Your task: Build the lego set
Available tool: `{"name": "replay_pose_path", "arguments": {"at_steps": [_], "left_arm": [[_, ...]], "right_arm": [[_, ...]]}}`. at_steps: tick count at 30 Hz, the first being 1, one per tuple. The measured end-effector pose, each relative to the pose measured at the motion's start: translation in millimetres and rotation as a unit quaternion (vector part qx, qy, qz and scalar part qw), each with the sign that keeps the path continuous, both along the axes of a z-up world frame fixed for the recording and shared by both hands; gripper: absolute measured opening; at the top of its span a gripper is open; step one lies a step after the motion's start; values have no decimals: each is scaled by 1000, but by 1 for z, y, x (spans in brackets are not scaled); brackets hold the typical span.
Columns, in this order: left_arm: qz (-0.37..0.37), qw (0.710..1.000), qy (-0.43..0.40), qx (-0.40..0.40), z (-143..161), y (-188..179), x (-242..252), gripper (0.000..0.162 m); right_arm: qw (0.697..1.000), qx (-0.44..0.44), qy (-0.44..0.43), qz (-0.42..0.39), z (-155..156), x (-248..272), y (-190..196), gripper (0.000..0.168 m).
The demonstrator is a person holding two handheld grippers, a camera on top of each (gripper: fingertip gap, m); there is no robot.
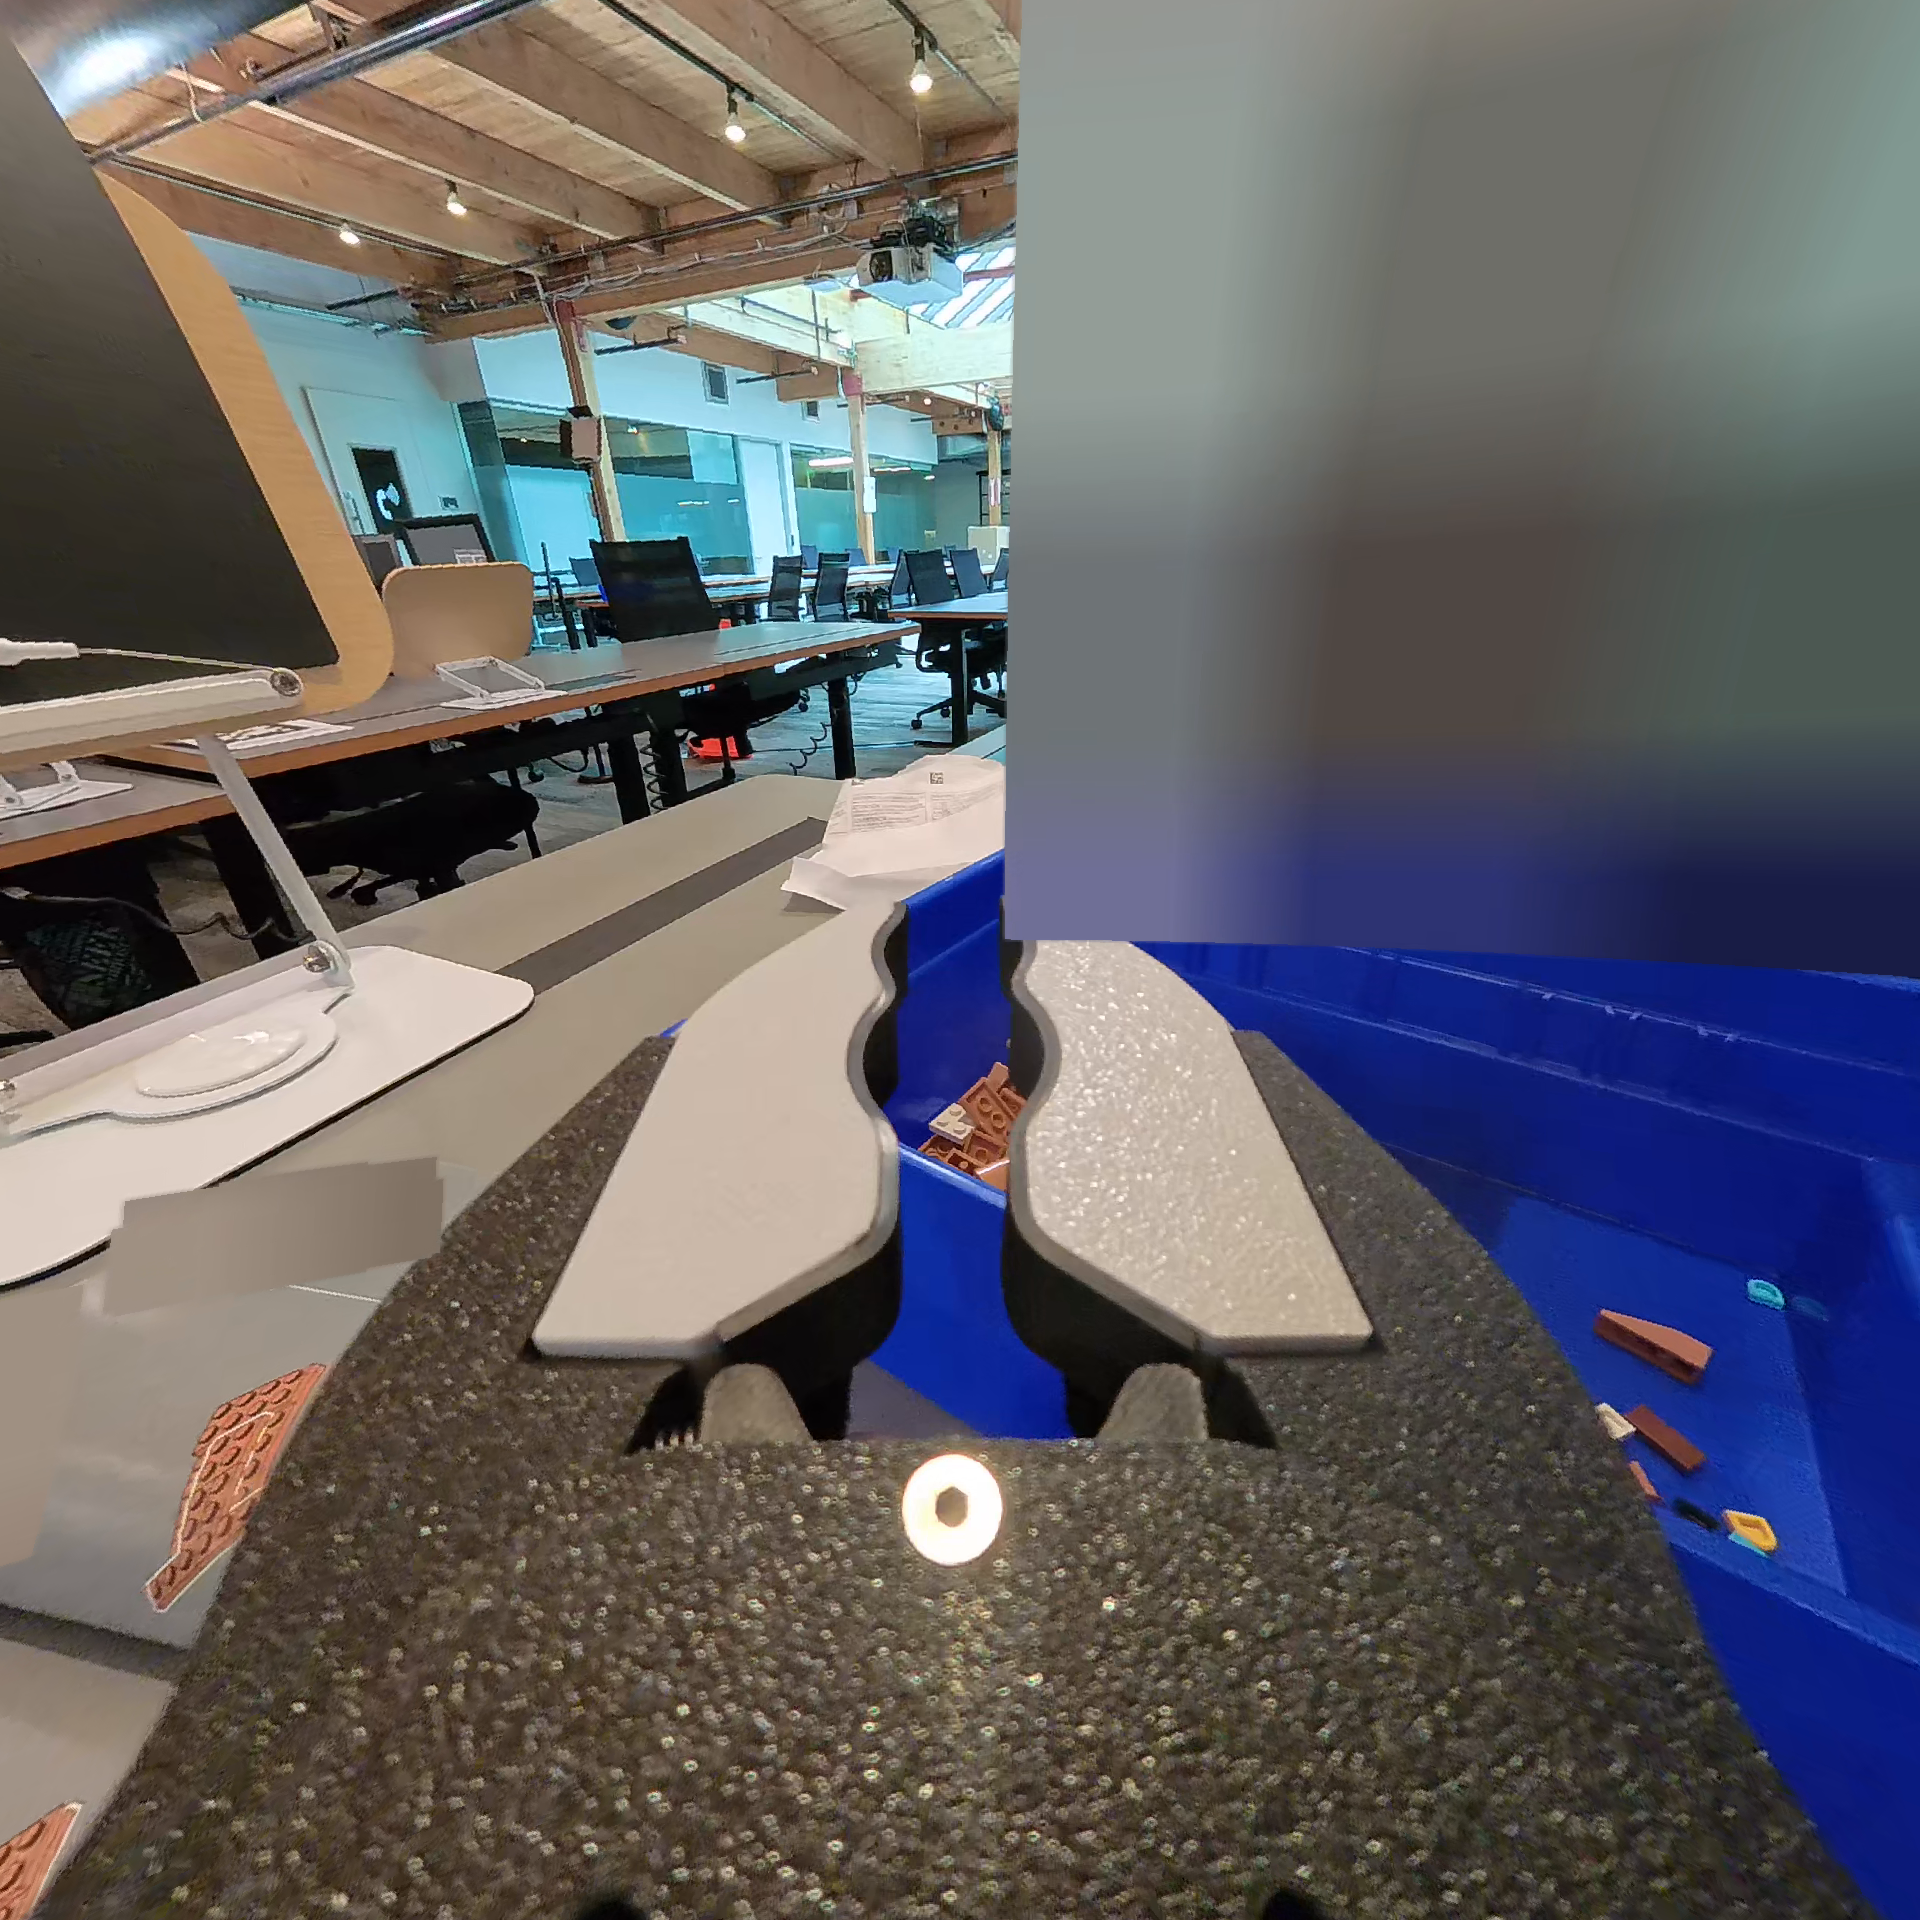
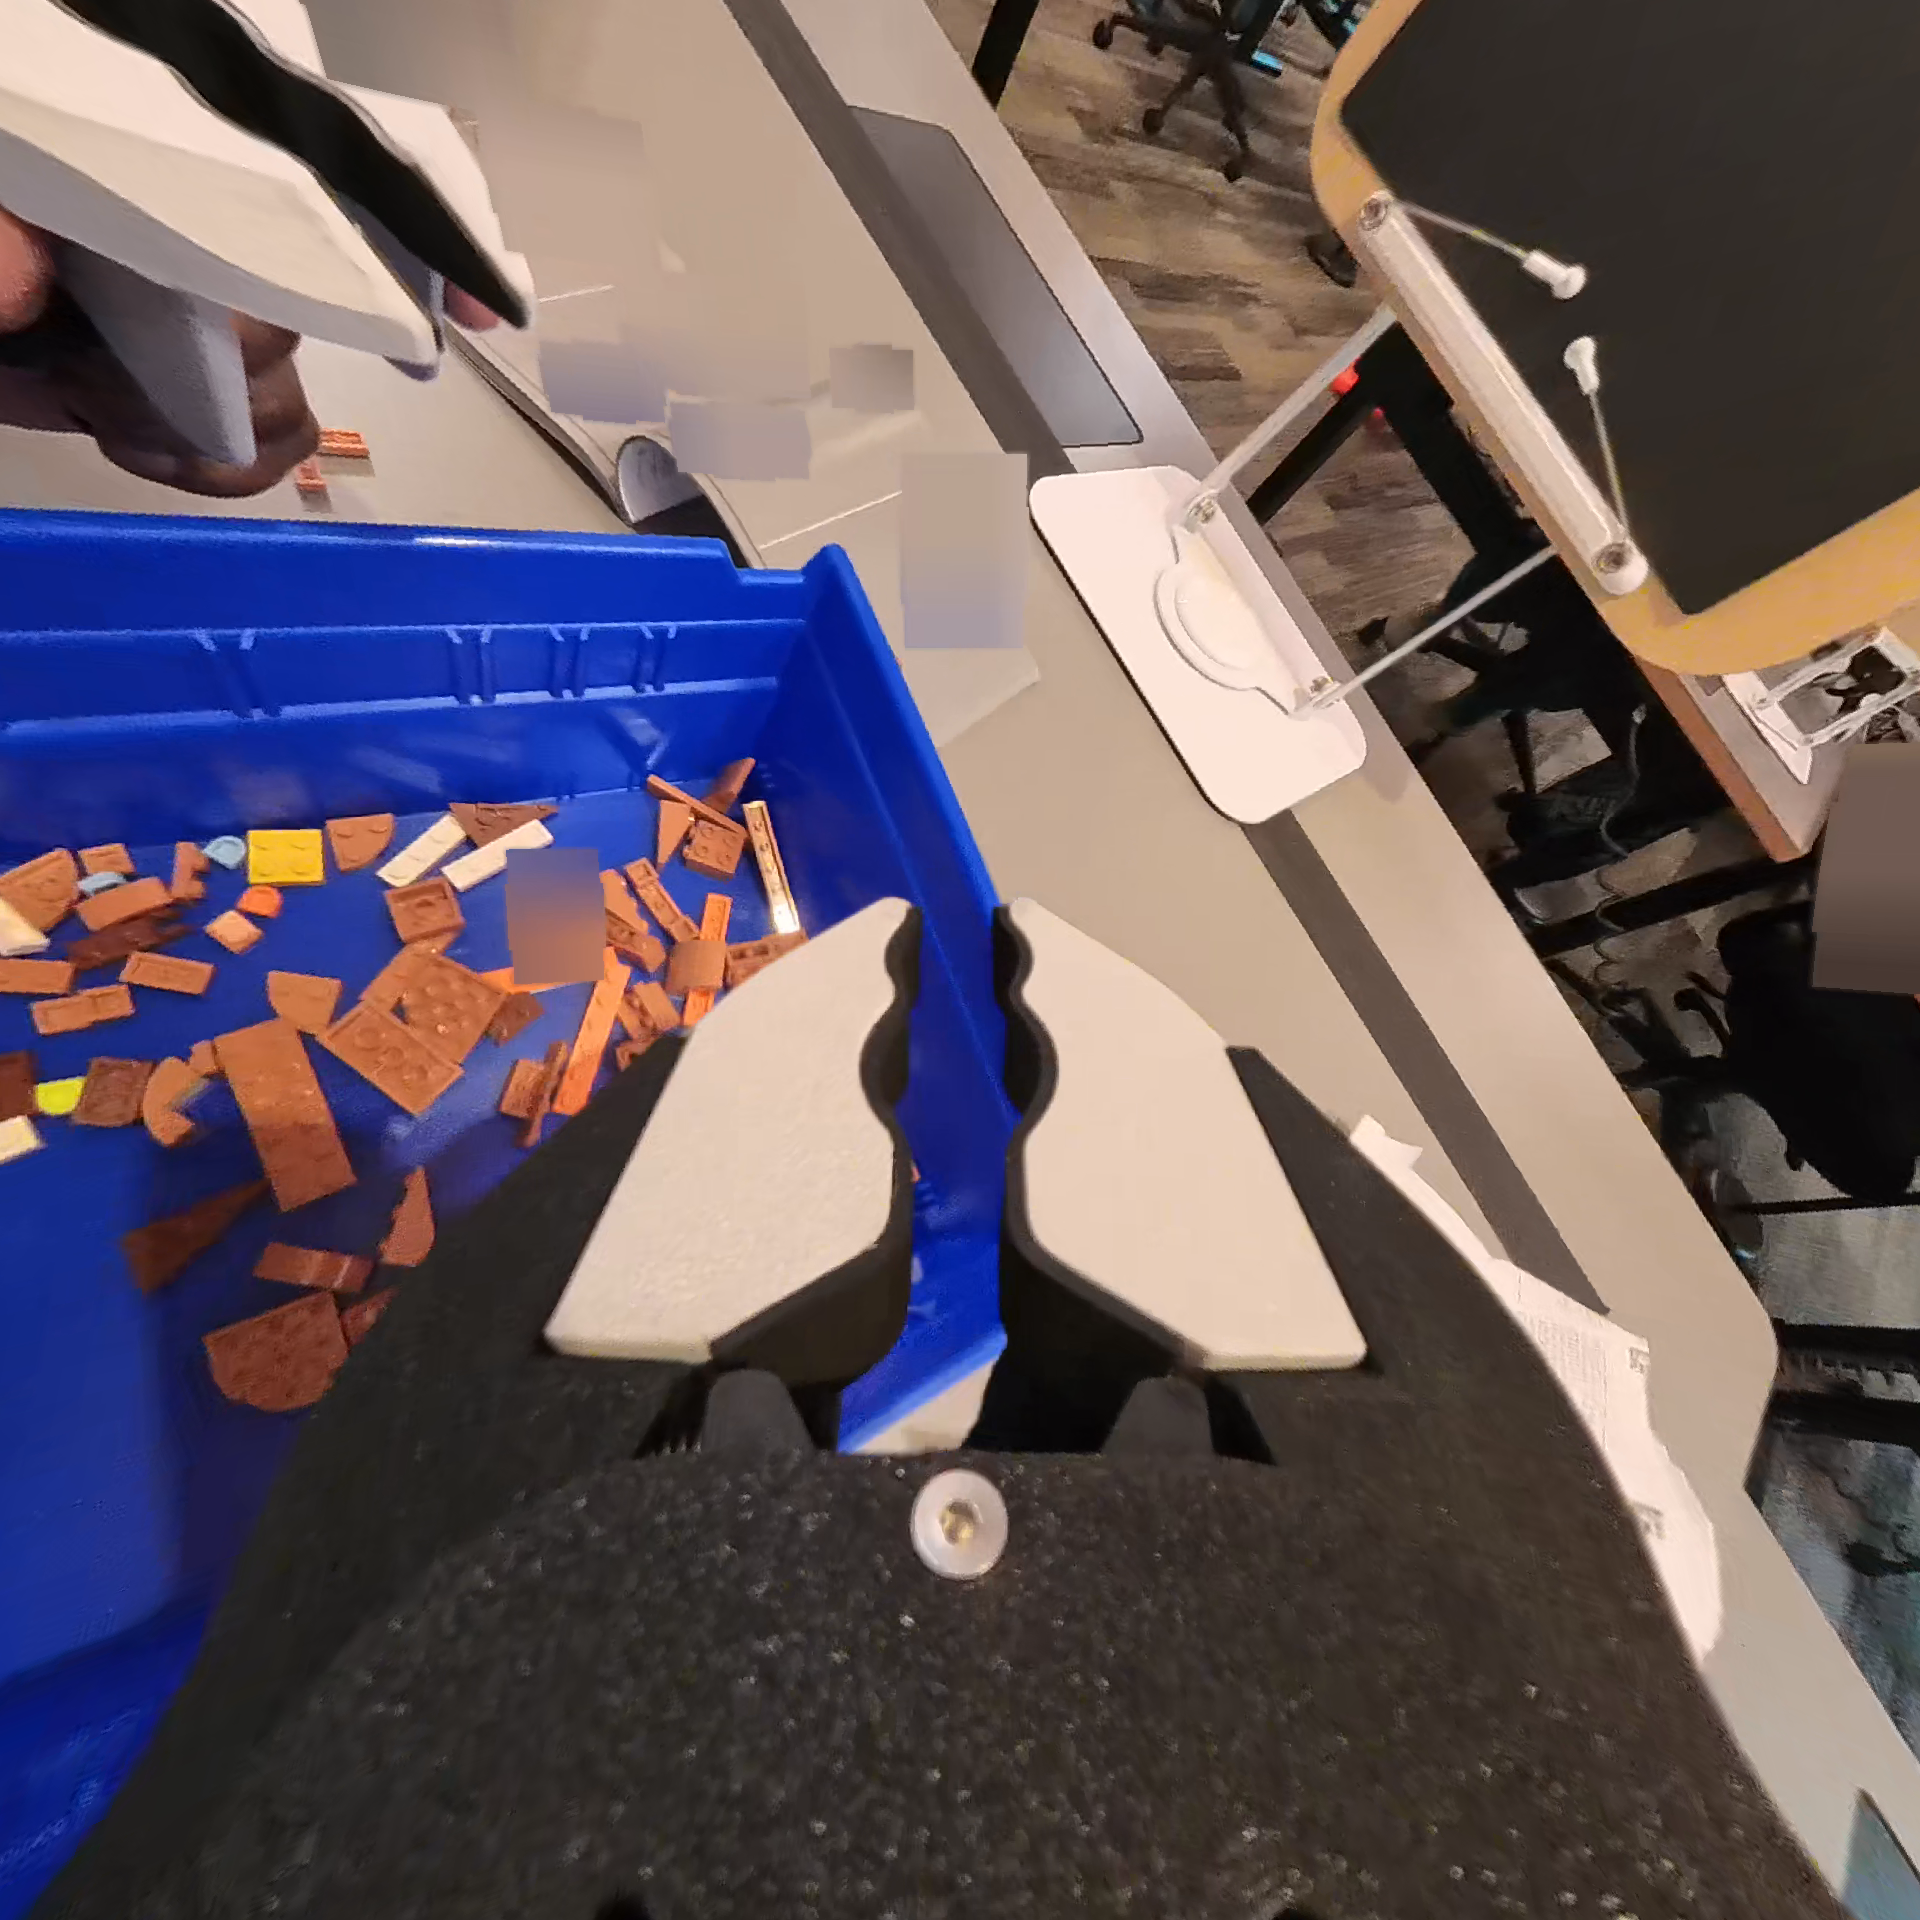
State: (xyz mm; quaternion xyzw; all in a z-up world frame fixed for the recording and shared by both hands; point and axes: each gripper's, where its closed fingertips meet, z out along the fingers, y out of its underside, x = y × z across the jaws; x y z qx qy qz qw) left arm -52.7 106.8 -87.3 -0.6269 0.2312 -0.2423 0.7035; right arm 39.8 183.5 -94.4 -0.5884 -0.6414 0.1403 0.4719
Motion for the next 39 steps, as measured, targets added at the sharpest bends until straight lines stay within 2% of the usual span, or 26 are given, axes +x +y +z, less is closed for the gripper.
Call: {"name": "replay_pose_path", "arguments": {"at_steps": [2, 7, 10, 13, 17, 30, 36, 39], "left_arm": [[-1, 1000, 0, -1, 0, 0, 1, 16], [-1, 1000, 0, 1, 0, 0, 2, 16], [-1, 1000, -1, 0, -1, 0, 1, 16], [-3, 1000, 0, -3, -2, 0, 2, 16], [-4, 1000, 6, -4, -4, 0, 4, 16], [-6, 1000, 11, -8, -6, 0, 6, 16], [-9, 1000, 12, -10, -7, 0, 8, 16], [-10, 1000, 11, -10, -7, -1, 8, 16]], "right_arm": [[1000, -12, 2, 3, 2, 7, 1, 18], [995, -52, 83, -1, 18, 13, 8, 60], [992, -64, 107, -5, 25, 16, 9, 66], [993, -71, 97, -3, 25, 17, 6, 67], [994, -98, 57, -8, 16, 20, 1, 64], [988, -153, -16, 24, -21, 35, -29, 21], [987, -157, -38, 18, -31, 49, -30, 11], [986, -148, -77, 24, -36, 59, -30, 7]]}}
